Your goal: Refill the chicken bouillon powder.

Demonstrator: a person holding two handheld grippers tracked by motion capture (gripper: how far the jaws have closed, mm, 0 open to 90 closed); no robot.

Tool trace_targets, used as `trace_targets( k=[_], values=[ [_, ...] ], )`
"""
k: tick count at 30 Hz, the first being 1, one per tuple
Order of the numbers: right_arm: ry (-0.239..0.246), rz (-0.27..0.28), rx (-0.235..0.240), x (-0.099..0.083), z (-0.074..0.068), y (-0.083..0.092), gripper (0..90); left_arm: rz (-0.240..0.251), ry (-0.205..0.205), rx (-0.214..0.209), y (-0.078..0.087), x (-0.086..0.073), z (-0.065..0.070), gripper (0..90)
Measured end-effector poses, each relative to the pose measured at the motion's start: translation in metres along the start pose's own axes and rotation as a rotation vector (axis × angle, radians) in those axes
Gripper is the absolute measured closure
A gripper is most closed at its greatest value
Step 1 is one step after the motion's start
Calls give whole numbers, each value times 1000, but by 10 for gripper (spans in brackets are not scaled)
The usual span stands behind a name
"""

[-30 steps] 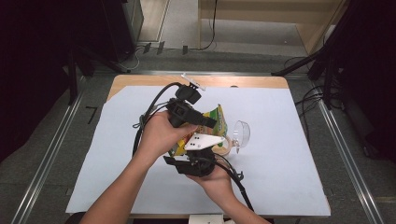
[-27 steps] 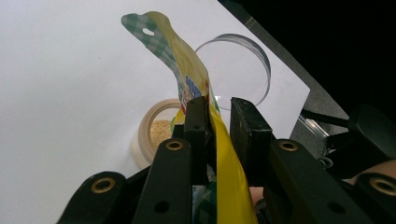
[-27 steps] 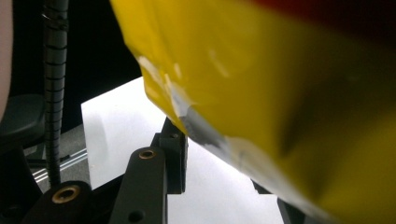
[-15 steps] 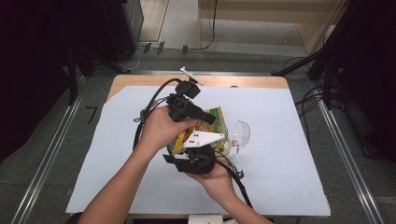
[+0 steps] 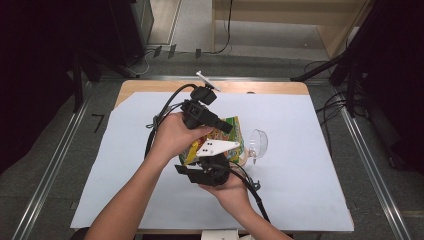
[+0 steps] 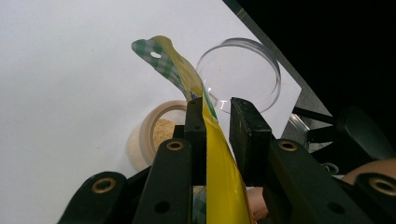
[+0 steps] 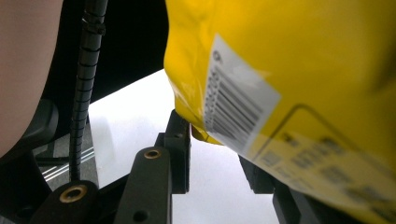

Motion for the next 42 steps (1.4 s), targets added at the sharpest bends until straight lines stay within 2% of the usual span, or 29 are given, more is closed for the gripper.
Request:
trace_targets(
  k=[5,11,18,24,31,42],
  values=[
    [6,5,0,-1,-2,0,689,15,-31,22,3,-3,9,763],
    [30,16,7,-4,-6,-3,702,16,-43,35,4,-8,16,772],
    [43,23,3,-4,-7,-3,713,29,-48,53,6,-8,18,772],
    [49,19,-3,-1,-6,0,716,43,-50,46,8,-6,19,771],
    [27,21,6,0,-7,0,715,37,-42,43,7,-6,17,770],
    [25,19,6,1,-8,1,712,37,-48,41,8,-6,18,770]
  ],
)
Point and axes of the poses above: each handheld gripper's, and its own axes: y roughly backward along the jaws, x roughly out of its top, z roughly to its right, the point moved 5 cm from there along -y, roughly forward along the jaws, and after that the axes turned 1 degree about -y, right-handed, at the moved point
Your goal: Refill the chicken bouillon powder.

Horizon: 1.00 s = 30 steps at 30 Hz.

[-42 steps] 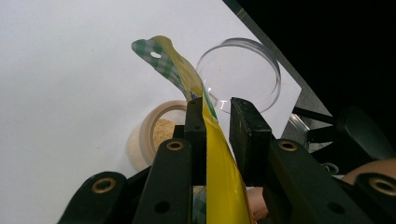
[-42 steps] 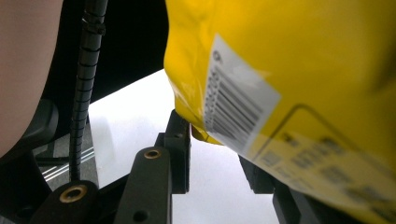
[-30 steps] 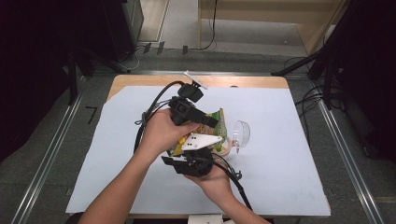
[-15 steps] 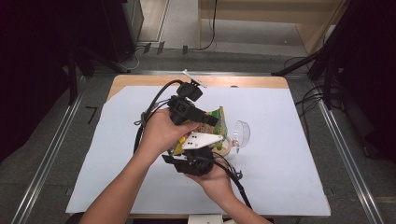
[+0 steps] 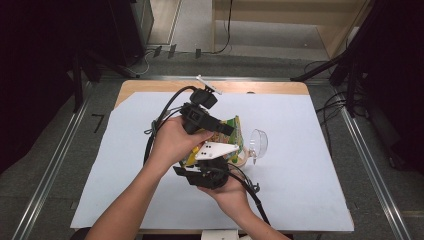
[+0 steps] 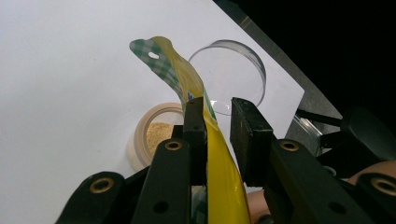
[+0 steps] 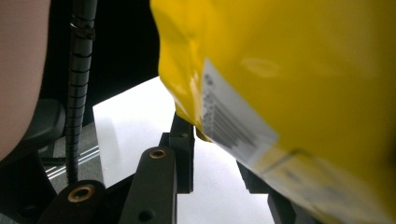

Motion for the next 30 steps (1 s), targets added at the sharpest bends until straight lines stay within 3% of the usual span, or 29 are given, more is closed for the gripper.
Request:
trace_targets(
  k=[30],
  values=[
    [0,-6,2,-2,-1,-1,704,-6,3,-8,-3,-1,-2,766]
  ],
)
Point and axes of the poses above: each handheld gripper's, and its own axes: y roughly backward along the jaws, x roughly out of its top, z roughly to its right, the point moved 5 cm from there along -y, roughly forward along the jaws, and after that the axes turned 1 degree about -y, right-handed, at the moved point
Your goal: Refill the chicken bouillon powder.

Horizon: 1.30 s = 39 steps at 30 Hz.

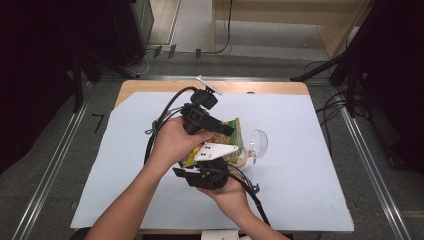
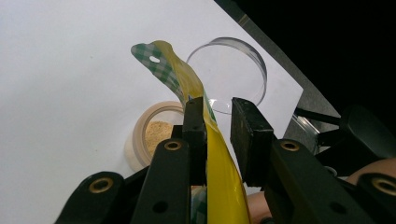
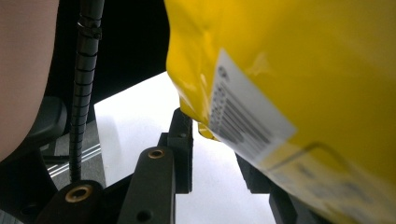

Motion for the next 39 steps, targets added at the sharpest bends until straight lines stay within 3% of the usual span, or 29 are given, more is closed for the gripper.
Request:
trace_targets(
  k=[39],
  values=[
    [-4,18,-2,0,0,1,700,-1,-18,6,0,1,4,757]
  ],
)
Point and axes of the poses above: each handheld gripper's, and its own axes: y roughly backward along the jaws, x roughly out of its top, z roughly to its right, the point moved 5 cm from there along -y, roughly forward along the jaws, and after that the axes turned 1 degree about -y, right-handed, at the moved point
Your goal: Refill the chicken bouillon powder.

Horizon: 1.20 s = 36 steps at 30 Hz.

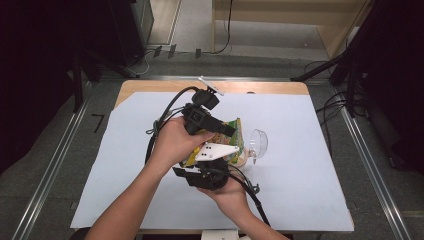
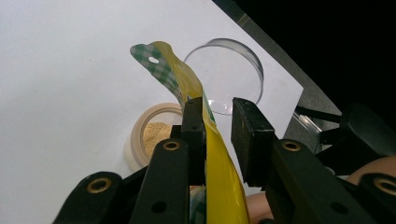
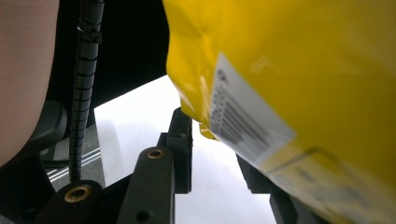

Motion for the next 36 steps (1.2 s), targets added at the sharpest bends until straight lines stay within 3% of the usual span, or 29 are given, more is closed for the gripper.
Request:
trace_targets(
  k=[14,21,27,31,36],
  values=[
    [-1,12,0,1,-1,1,698,9,-8,9,1,1,3,760],
    [19,12,-11,5,-2,3,701,38,-13,6,7,2,6,759],
    [2,-1,7,5,0,2,695,25,13,-4,4,4,-1,759],
    [-11,-16,4,6,6,1,691,9,51,-46,-1,9,-9,759],
    [-39,-28,20,6,7,0,678,-25,68,-57,-6,11,-16,760]
  ],
)
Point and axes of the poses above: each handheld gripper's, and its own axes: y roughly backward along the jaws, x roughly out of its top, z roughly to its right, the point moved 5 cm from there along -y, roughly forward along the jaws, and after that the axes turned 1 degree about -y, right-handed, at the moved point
